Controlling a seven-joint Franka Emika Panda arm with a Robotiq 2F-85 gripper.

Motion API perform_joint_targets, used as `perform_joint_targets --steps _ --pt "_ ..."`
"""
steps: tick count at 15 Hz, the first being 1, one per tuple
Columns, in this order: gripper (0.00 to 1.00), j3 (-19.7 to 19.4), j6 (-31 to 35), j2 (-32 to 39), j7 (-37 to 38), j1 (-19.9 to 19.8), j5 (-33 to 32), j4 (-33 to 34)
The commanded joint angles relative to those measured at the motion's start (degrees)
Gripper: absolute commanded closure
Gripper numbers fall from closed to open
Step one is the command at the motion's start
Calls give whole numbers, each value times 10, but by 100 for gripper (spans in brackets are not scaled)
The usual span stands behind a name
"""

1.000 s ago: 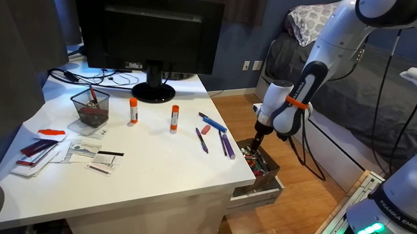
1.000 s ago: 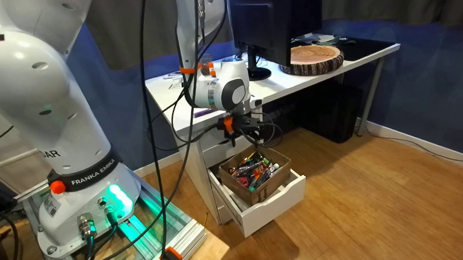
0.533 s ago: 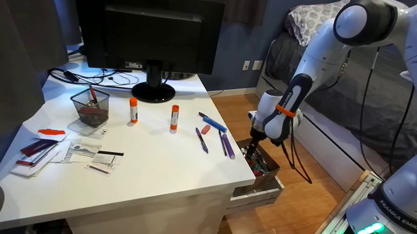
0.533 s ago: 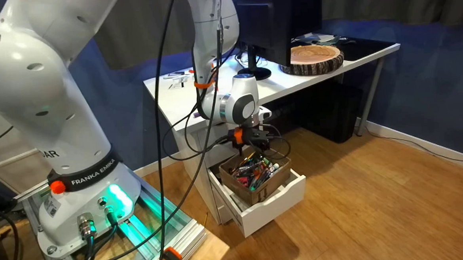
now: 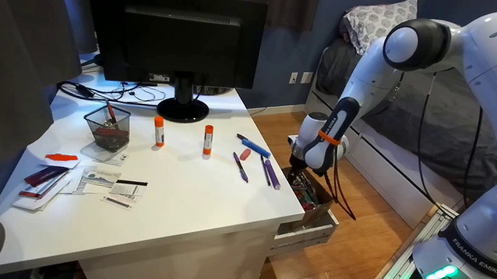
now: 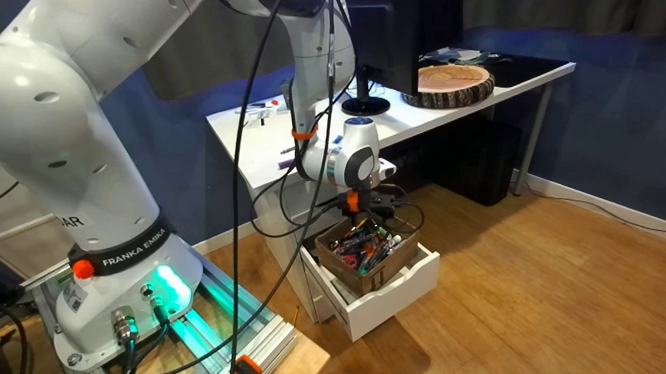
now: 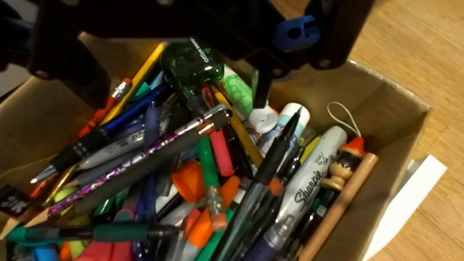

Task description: Remove one black object from the brown box and put it on the desk

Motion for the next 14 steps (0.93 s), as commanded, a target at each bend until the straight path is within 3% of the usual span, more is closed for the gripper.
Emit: perform_joint_targets --steps 1,6,10,14 --pt "0 22 -11 38 -30 -16 9 49" --pt "2 27 -9 69 -37 -18 8 84" --pt "24 30 1 88 -45 -20 5 104" --pt "23 35 9 100 -55 -22 1 116"
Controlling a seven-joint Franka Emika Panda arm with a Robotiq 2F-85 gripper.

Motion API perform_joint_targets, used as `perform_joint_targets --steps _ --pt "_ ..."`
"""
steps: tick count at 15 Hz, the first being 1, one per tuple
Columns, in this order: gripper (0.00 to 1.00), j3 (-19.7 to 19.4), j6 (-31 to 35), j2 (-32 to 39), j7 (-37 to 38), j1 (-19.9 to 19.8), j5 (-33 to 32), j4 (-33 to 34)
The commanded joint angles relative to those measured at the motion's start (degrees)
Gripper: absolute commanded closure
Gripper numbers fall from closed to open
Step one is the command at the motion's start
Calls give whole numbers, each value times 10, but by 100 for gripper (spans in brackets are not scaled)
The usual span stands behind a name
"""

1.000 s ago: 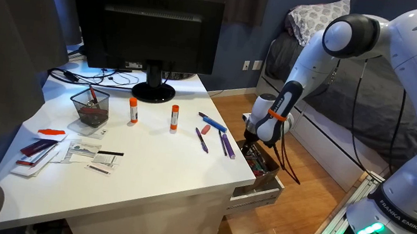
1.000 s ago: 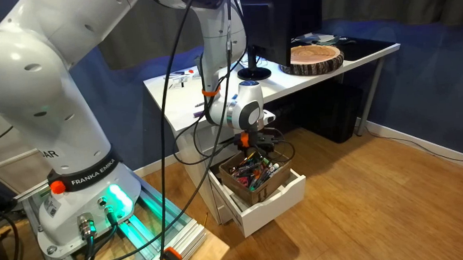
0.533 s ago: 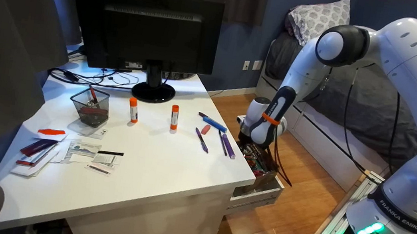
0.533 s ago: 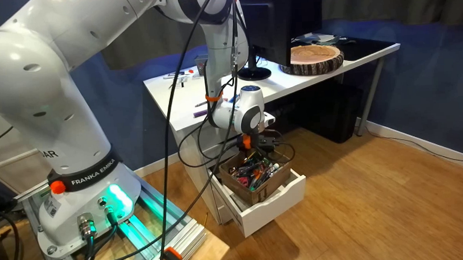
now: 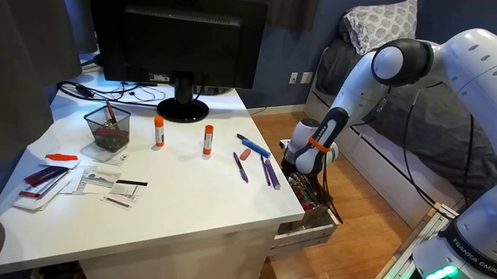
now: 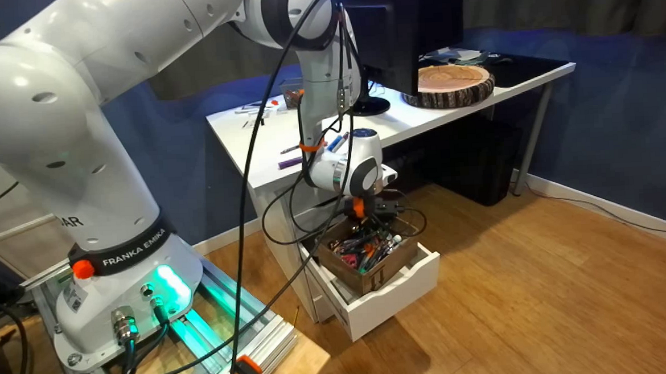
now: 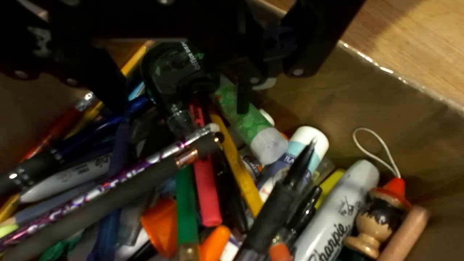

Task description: Remove one black object from the brown box and put it on the desk

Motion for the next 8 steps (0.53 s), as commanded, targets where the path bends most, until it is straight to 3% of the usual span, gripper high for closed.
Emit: perform_joint_targets --steps 1,5,8 --pt "24 16 12 22 -26 -15 0 24" --pt "29 29 17 21 -44 -25 -5 21" --pt "38 39 13 21 -54 -34 -6 18"
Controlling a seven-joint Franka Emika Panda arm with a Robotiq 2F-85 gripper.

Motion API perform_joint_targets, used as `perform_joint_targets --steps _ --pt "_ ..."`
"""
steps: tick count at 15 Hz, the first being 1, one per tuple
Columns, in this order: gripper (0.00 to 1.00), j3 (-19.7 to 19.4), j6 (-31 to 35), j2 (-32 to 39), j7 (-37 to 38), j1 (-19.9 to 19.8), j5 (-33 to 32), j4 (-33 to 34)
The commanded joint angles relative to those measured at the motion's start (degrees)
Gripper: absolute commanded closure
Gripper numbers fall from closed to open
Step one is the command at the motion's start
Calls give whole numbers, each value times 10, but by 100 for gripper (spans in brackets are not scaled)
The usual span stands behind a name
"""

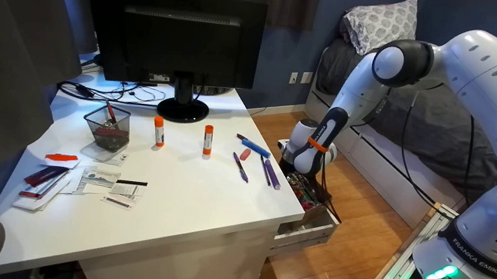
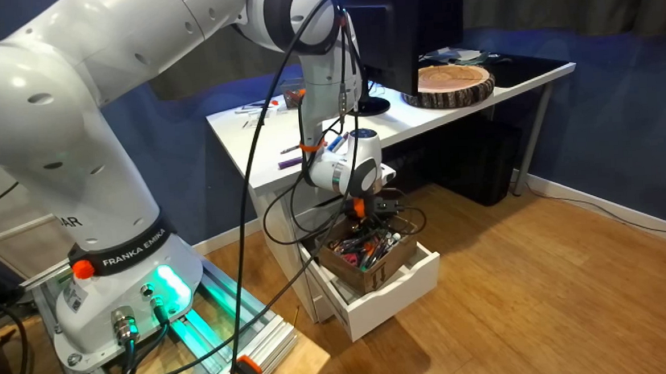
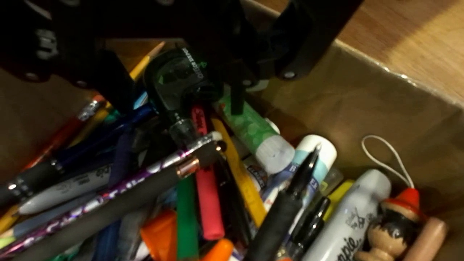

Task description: Remove one black object from the brown box and put it on the desk

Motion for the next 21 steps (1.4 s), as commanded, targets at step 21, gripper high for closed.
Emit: perform_joint_targets --steps 21 --pt "71 64 -28 -146 -50 -93 -8 -155"
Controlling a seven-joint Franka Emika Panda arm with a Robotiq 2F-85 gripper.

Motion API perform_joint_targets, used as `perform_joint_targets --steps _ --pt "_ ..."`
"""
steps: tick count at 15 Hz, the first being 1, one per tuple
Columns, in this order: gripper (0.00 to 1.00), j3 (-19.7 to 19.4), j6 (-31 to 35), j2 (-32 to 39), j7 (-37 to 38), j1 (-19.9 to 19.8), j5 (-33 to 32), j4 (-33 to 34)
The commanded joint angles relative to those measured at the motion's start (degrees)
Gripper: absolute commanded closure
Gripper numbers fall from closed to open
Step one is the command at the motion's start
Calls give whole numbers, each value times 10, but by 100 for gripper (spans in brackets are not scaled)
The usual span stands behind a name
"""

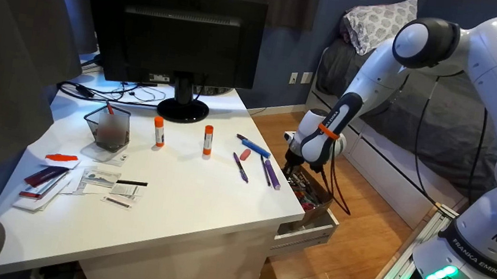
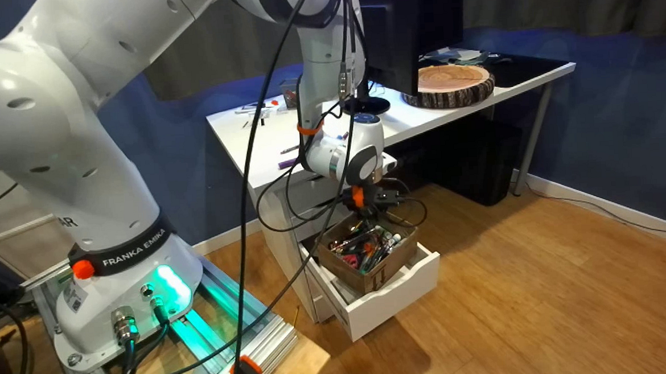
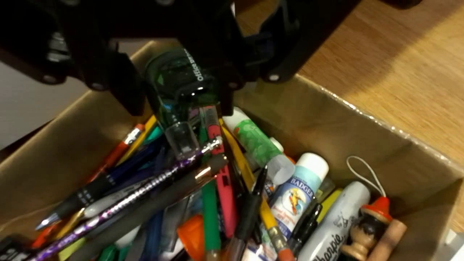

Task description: Remove one black object from the brown box and put it on the desk

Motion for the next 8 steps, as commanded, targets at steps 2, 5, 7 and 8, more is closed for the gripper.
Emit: perform_joint_targets --steps 2,5,7,8 --pt "71 28 -42 -115 -30 -46 -3 -110" --pt "71 56 -87 -204 -54 -74 10 -170" --pt "71 82 -123 -262 -74 -91 32 -197" --pt "71 92 -138 -292 -80 -92 47 -206"
